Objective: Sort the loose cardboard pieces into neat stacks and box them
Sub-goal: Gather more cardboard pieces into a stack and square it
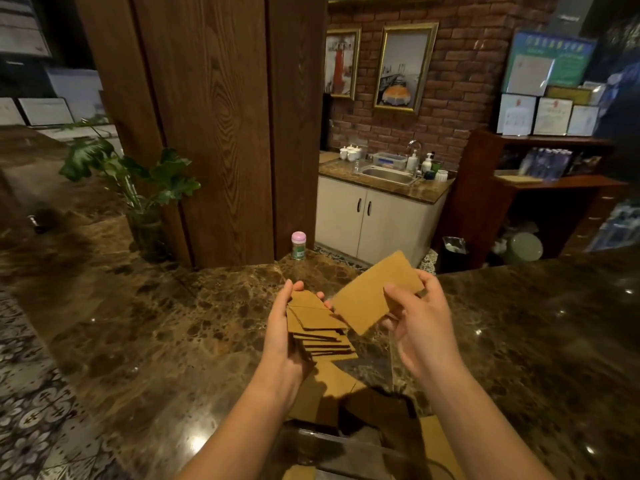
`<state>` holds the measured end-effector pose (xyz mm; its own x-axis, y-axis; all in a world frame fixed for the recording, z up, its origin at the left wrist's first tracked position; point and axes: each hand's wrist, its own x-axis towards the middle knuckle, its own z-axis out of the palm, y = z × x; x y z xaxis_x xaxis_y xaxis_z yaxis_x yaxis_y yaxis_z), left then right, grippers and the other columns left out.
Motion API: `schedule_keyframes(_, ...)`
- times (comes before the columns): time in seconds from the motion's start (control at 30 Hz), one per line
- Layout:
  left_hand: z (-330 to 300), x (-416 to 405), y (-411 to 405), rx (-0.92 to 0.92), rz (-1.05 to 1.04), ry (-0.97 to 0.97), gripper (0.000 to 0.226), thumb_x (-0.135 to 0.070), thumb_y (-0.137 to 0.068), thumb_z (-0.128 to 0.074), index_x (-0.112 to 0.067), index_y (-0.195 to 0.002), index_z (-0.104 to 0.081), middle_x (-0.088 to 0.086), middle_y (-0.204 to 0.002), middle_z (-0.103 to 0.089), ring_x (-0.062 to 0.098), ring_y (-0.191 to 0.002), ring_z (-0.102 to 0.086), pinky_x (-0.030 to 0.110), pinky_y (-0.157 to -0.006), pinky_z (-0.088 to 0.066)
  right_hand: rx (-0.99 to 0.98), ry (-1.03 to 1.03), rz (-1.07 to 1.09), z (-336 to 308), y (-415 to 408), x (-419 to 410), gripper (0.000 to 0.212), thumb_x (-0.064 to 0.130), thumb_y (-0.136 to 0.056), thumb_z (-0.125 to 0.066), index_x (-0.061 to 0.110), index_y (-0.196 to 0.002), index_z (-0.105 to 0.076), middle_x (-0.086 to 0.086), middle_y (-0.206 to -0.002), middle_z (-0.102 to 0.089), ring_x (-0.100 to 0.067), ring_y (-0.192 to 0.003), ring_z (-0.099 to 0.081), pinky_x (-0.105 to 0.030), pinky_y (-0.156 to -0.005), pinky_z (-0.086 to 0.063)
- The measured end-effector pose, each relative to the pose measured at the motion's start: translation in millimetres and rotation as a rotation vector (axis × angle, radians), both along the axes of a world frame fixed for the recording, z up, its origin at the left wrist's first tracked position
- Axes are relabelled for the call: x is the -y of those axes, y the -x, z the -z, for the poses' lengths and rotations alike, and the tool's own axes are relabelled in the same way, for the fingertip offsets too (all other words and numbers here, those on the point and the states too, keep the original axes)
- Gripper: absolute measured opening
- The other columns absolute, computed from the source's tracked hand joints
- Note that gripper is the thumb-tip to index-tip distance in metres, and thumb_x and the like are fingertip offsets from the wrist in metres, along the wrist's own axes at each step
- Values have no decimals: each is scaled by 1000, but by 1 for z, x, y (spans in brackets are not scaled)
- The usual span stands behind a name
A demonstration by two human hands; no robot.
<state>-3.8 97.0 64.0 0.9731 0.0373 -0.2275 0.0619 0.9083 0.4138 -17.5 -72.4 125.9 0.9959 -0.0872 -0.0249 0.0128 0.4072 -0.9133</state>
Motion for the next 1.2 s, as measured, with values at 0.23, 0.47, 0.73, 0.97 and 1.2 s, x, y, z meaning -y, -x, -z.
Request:
schedule_keyframes(0.23,8,2,-3,-87,33,32,50,-41,-80,-76,-18,-122,-62,17,-88,-70,28,-71,-69,42,-65,-58,251,-58,-97,14,8,-10,61,-27,-85,-42,21,-56,-65,1,-104,-76,-24,-121,-62,-44,-88,-56)
schedule_keyframes(0.47,-7,3,3,138,143,-81,46,-46,-76,-67,-20,-114,-67,12,-90,-76,28,-77,-74,40,-61,-59,382,434,-84,27,6,-7,70,-36,-73,-43,26,-52,-67,22,-103,-68,10,-104,-58,-20,-77,-56)
schedule_keyframes(0.73,-19,-4,5,166,214,-89,41,-42,-85,-61,-19,-119,-61,11,-88,-72,27,-76,-70,39,-68,-57,529,449,-404,33,1,5,12,24,-75,-60,20,-86,-59,-7,-100,-60,-32,-96,-59,-34,-77,-50)
schedule_keyframes(0.97,-13,-9,6,83,389,-194,66,-61,-85,-57,-19,-136,-54,17,-107,-72,30,-87,-72,44,-72,-60,200,328,-689,2,-25,27,36,15,-70,-75,15,-105,-66,-22,-112,-65,-41,-103,-64,-40,-77,-55)
schedule_keyframes(1.2,-10,5,10,43,548,-189,48,-49,-79,-72,-13,-111,-70,13,-85,-74,27,-70,-72,38,-59,-59,347,978,-662,1,-36,4,35,29,-88,-73,47,-113,-55,18,-117,-61,-3,-108,-60,-27,-85,-53)
